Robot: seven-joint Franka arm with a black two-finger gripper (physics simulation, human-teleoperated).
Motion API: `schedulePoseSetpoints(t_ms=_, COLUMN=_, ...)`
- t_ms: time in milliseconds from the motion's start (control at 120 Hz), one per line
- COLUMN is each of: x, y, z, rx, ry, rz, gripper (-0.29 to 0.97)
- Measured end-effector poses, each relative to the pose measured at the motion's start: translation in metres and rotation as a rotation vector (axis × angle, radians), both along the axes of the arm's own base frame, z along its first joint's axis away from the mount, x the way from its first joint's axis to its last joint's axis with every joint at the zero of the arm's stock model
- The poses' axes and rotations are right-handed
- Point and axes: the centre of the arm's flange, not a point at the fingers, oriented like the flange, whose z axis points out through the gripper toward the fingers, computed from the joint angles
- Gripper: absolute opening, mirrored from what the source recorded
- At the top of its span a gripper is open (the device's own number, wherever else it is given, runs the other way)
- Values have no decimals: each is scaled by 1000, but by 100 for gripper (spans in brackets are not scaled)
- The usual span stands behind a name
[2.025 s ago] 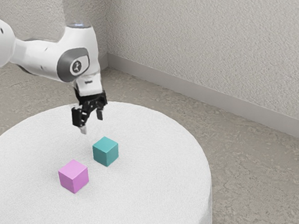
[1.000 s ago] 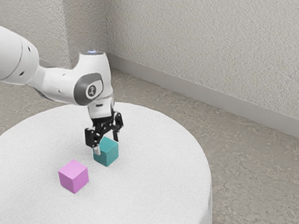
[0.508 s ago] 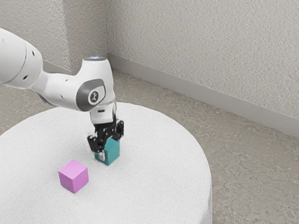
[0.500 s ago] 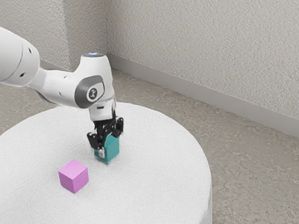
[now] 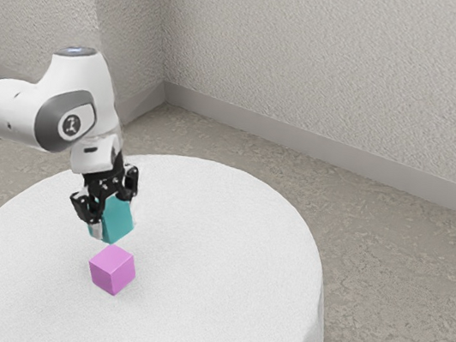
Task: Pick up the blue block with one arm, and put the blue block on the pink block with one arm
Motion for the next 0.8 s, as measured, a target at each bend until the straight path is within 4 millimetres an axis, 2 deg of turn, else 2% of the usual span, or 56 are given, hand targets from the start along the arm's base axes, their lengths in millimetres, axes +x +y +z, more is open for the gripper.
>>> schedulePoseSetpoints(t_ms=125, x=-6, y=1, z=-13, rx=5, ry=-17, rz=11, gripper=19)
schedulePoseSetpoints(t_ms=183, x=-4, y=2, z=-17, rx=7, ry=-34, rz=15, gripper=19)
schedulePoseSetpoints(t_ms=292, x=2, y=3, z=-35, rx=6, ry=-41, rz=23, gripper=19)
schedulePoseSetpoints(t_ms=400, x=4, y=4, z=-37, rx=8, ry=-61, rz=30, gripper=19)
schedulePoseSetpoints(t_ms=608, x=-10, y=7, z=-40, rx=15, ry=-62, rz=40, gripper=19)
schedulePoseSetpoints(t_ms=742, x=-12, y=7, z=-45, rx=16, ry=-43, rz=40, gripper=43)
schedulePoseSetpoints(t_ms=800, x=-12, y=6, z=-45, rx=16, ry=-37, rz=41, gripper=48)
